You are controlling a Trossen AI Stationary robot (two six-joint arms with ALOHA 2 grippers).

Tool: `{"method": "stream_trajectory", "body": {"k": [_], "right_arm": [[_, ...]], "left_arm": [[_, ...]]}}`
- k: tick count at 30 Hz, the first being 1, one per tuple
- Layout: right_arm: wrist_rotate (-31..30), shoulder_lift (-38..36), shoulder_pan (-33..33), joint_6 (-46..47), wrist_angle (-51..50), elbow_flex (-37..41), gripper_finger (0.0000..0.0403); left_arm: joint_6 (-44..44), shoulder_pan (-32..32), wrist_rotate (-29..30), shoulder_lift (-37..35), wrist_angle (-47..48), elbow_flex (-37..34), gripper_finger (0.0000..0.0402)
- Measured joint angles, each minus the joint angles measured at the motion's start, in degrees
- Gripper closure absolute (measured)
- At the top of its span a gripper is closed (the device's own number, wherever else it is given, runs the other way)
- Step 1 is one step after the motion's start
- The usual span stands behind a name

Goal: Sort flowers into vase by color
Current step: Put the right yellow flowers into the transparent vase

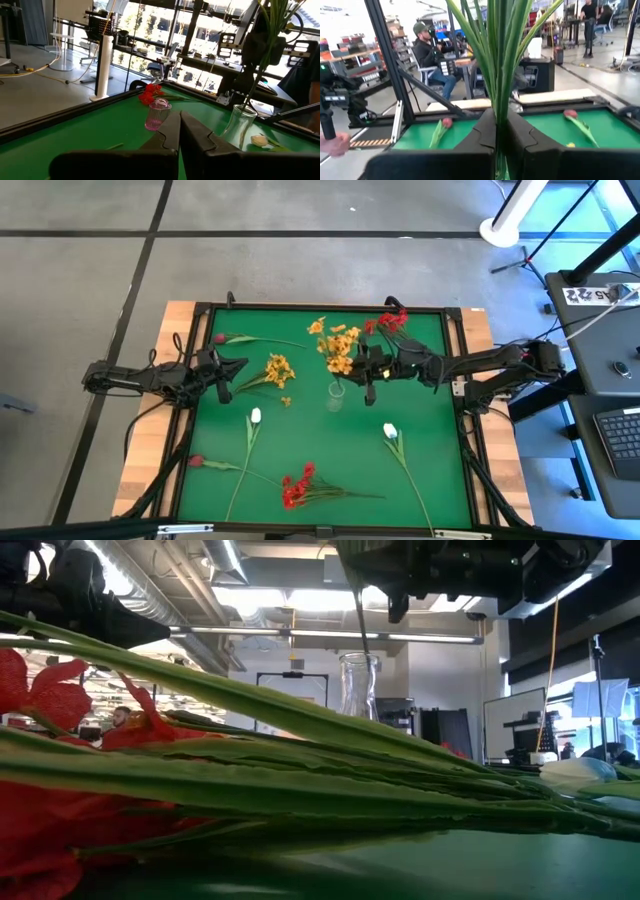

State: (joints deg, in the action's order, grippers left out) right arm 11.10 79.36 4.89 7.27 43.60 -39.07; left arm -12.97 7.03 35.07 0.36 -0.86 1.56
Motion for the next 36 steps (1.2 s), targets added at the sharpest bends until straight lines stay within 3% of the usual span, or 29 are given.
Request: {"method": "stream_trajectory", "body": {"k": [15,21,36], "right_arm": [[-1.52,0.21,0.02,0.04,-2.16,0.0,0.0306],[-1.04,-0.12,0.01,0.1,-6.93,-0.01,0.0275],[-0.99,-2.83,0.0,3.34,-21.46,-0.02,0.0151]], "left_arm": [[-0.35,0.02,-0.02,0.0,-0.02,0.0,0.0401],[-0.37,0.02,0.0,0.01,-0.02,0.0,0.0401],[-0.43,0.0,0.0,0.02,-0.02,0.0,0.0401]]}}
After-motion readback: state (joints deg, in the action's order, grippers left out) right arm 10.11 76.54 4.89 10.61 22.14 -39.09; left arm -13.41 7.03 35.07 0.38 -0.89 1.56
